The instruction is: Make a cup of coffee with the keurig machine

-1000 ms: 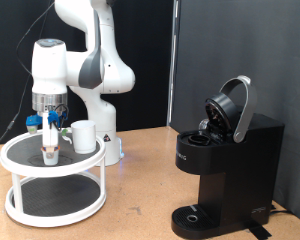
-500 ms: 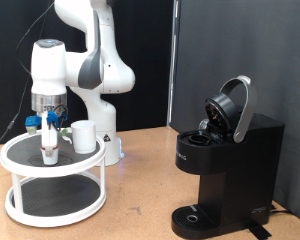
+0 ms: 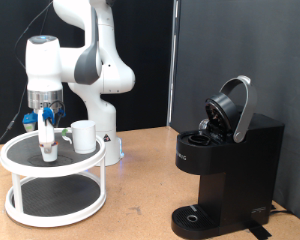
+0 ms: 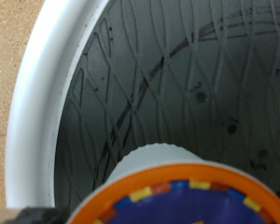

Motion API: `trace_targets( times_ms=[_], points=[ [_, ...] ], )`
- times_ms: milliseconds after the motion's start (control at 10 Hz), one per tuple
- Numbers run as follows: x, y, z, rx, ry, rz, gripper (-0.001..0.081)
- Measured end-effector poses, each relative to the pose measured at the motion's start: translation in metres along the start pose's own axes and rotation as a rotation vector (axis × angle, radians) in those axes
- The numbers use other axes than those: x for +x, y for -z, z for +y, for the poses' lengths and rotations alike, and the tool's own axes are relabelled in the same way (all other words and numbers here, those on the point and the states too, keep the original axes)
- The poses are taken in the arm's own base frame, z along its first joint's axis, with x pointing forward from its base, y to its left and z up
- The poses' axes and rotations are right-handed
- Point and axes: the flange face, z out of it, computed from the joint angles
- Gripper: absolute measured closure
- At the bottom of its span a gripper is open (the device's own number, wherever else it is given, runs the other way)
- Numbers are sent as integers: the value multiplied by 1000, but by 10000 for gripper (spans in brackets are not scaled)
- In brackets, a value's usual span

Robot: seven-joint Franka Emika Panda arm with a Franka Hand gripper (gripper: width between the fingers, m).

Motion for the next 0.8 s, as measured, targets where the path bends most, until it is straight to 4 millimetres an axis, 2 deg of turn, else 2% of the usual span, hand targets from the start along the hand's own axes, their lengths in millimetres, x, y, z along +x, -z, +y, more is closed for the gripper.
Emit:
trace_targets(
  times_ms=[400,600,800],
  points=[
    [4,29,0,-39,8,-25,410],
    [4,29,0,-48,-1,-38,410],
    [0,42,-3,-74,-35,-115,410]
  ],
)
